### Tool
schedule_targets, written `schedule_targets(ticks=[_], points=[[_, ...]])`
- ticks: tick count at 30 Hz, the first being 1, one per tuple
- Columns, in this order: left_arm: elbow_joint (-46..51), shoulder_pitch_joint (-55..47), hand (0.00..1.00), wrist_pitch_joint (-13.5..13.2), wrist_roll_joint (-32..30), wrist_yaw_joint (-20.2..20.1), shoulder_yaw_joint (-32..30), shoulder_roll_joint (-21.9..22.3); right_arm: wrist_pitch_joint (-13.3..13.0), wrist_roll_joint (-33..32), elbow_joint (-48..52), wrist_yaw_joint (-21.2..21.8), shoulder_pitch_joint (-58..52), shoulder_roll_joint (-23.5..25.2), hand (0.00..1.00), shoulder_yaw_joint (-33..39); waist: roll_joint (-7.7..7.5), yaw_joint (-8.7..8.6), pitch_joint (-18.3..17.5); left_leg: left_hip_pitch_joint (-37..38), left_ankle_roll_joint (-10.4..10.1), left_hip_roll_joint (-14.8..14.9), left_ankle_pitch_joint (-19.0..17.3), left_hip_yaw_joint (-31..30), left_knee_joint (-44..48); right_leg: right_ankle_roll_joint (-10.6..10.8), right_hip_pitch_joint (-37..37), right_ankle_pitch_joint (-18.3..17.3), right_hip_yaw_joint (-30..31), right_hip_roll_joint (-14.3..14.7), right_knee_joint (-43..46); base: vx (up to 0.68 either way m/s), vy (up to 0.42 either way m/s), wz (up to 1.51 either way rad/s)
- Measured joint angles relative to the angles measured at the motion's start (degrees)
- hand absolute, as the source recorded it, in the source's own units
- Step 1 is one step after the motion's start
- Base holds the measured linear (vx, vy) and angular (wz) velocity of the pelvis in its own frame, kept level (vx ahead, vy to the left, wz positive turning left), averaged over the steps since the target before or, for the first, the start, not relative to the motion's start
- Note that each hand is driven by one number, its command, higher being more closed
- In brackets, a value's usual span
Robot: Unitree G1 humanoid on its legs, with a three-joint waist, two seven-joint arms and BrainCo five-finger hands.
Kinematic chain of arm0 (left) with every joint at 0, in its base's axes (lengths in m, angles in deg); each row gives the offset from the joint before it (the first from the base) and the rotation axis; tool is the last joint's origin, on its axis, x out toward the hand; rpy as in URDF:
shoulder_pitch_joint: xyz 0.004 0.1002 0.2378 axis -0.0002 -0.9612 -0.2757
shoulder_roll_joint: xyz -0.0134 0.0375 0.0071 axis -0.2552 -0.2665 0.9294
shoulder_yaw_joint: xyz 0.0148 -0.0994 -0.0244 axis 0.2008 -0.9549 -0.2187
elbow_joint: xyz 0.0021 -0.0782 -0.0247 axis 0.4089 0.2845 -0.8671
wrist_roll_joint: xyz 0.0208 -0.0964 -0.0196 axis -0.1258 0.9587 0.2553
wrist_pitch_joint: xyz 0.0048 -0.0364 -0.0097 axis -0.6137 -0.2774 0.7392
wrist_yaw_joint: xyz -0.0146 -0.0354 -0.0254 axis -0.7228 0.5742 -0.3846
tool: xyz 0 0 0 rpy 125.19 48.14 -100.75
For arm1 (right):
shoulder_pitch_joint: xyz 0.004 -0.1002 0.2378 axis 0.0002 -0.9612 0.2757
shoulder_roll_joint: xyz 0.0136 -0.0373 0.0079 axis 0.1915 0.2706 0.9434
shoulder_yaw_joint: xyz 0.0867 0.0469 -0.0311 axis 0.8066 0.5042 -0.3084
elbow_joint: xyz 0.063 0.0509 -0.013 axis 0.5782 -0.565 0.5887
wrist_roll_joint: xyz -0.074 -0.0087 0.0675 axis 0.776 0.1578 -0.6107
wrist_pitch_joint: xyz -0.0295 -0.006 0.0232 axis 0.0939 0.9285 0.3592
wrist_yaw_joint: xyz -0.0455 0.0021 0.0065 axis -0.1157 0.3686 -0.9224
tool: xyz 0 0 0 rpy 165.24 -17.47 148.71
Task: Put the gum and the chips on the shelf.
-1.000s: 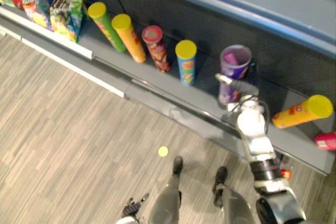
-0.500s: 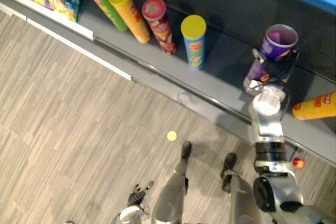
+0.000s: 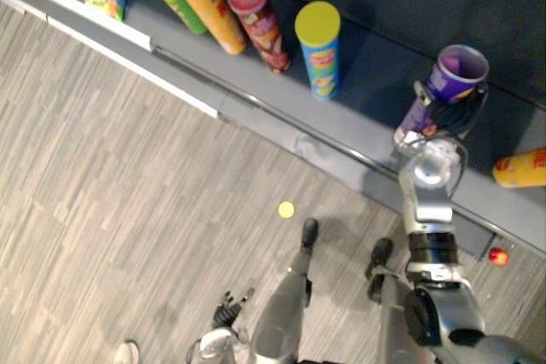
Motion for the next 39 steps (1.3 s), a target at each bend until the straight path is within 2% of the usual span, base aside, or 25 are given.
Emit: schedule_targets(ticks=[4, 7, 13, 21, 27, 33, 34, 36, 39], points=[[0.6, 0.2, 0.0, -0.3, 2.2, 0.0, 0.0, 0.2, 0.0, 0.0, 1.3, -0.7, 0.0, 0.2, 1.0, 0.0, 0.04, 0.13, 0.0, -0.5, -0.1, -0.3, -0.1, 0.5, 0.0, 0.1, -0.9, -0.8, 0.0, -0.7, 1.2, 0.02, -0.025, 0.02], [2.0, 0.3, 0.0, -0.9, 2.2, 0.0, -0.1, 0.5, 0.0, 0.0, 3.7, -1.2, 0.1, 0.7, 1.0, 0.0, 0.14, 0.16, 0.1, -1.7, 0.0, 0.1, 0.1, 4.1, 0.0, 0.2, -2.4, -1.2, -0.1, -1.5, 2.5, 0.01, -0.02, 0.06], [4.6, 0.7, 0.0, -1.9, 4.5, 0.0, -0.1, 2.4, 0.0, 0.0, 5.5, -3.5, 1.3, 2.3, 1.0, 0.0, 0.14, 0.38, 0.1, -2.4, 0.3, -0.7, 0.3, 4.7, 0.0, 0.5, -3.6, -2.0, -0.5, -2.8, 3.8, 0.03, -0.011, 0.02], [5.2, 2.1, 0.0, -1.8, 6.0, 0.0, -0.8, 4.6, -0.1, 0.2, 9.6, -4.4, -0.2, 4.5, 1.0, -2.1, 0.14, 0.32, 0.1, -2.8, 0.2, -0.6, 0.3, 7.7, 0.0, 0.5, -4.1, -2.1, -0.9, -3.4, 4.2, 0.0, -0.004, 0.0], [4.8, 2.3, 0.0, -1.8, 6.0, 0.2, -1.6, 4.8, -0.8, 2.7, 10.5, -2.5, -7.5, 4.8, 1.0, -9.6, 0.08, 0.09, 0.0, -2.3, 0.2, -0.5, 0.3, 8.7, 0.0, 0.5, -3.7, -2.1, -1.0, -3.4, 4.1, 0.0, -0.004, -0.01], [3.2, 3.2, 0.0, -1.8, 6.0, 1.0, -2.4, 4.6, -3.0, 5.1, 10.8, 1.2, -14.4, 4.7, 1.0, -14.6, -0.53, -0.43, -0.2, -1.4, 0.0, 0.1, 0.0, 10.0, 0.0, 0.5, -2.2, -2.0, -2.0, -3.2, 3.1, -0.01, -0.018, -0.02], [3.1, 3.2, 0.0, -1.8, 5.9, 1.0, -2.4, 4.5, -3.3, 5.1, 10.7, 1.8, -15.0, 4.7, 1.0, -14.9, -0.75, -0.81, -0.2, -1.4, 0.0, 0.2, 0.0, 10.1, 0.0, 0.5, -2.1, -2.0, -2.1, -3.1, 3.1, -0.01, -0.022, 0.06], [2.6, 3.2, 0.0, -1.8, 5.9, 1.0, -2.4, 4.1, -4.2, 5.1, 9.7, 3.1, -15.9, 4.7, 1.0, -16.0, -2.13, -1.32, -0.5, -1.4, 0.4, 0.5, 0.3, 10.6, 0.0, 0.5, -2.1, -2.0, -2.1, -2.9, 2.7, 0.0, -0.017, -0.02], [1.5, 3.6, 0.0, -1.8, 5.9, 1.0, -2.3, 3.4, -4.8, 5.1, 8.2, 4.1, -15.7, 4.7, 1.0, -15.9, -2.92, -1.51, -0.8, -1.3, 0.5, 0.7, 0.4, 10.7, 0.0, 0.6, -1.9, -1.9, -2.1, -2.6, 2.1, 0.02, -0.027, -0.05]])
